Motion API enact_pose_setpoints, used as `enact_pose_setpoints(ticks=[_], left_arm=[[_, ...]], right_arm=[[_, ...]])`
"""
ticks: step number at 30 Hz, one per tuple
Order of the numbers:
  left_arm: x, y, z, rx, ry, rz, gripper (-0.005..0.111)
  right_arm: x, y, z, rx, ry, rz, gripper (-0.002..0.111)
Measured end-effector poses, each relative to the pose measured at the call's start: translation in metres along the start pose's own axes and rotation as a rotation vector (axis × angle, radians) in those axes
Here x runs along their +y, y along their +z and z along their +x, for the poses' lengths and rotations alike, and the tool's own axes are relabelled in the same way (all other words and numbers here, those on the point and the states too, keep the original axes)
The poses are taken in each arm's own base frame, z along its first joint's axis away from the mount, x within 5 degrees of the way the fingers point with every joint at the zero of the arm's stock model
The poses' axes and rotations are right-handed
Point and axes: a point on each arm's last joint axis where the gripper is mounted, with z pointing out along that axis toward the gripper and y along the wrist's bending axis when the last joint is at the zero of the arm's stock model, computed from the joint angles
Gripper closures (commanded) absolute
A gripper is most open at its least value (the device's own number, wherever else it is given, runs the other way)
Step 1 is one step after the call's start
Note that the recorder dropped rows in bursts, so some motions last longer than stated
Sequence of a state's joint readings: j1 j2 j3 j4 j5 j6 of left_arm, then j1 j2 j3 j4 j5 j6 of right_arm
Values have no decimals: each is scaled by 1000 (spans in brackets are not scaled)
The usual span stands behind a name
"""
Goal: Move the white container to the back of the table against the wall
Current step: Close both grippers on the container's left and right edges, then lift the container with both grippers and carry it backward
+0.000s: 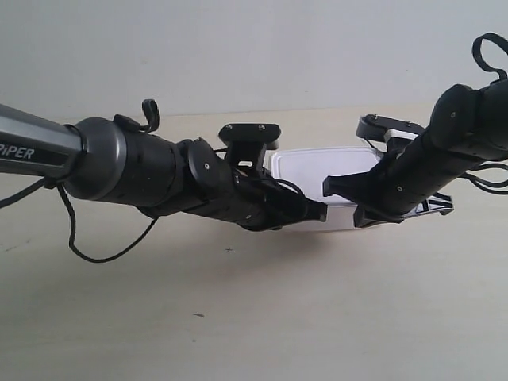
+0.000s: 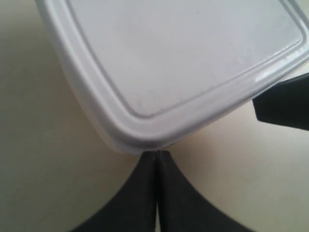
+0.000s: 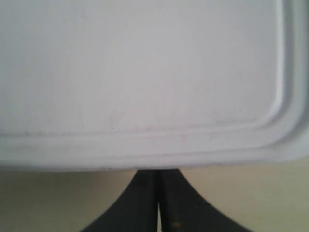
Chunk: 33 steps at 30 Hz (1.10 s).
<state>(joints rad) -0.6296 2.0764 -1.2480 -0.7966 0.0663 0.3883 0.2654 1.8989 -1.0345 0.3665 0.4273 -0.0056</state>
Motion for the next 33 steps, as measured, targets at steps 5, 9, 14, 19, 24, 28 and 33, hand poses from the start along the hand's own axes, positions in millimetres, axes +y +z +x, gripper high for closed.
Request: enact_pose_setpoints(ticks=[5, 9, 14, 19, 24, 28, 33], left_arm=[[-2, 7, -7, -19, 14, 5, 107], [-1, 18, -4, 5, 14, 8, 107], [-1, 23, -5, -1, 16, 6, 107], [1, 23, -10, -32, 20, -7, 107], [7, 27, -15, -55, 21, -20, 107], [9, 36, -20, -58, 27, -17, 107], [6, 46, -28, -68, 51, -3, 107]], right_arm=[[1, 5, -5, -4, -3, 0, 108], [1, 5, -11, -17, -3, -3, 108], [-1, 5, -22, -28, 2, -6, 108], [-2, 9, -33, -38, 2, -9, 108], [-4, 16, -40, -31, 5, -8, 108], [-2, 16, -47, -46, -4, -12, 108], [-2, 15, -49, -57, -10, -14, 108]])
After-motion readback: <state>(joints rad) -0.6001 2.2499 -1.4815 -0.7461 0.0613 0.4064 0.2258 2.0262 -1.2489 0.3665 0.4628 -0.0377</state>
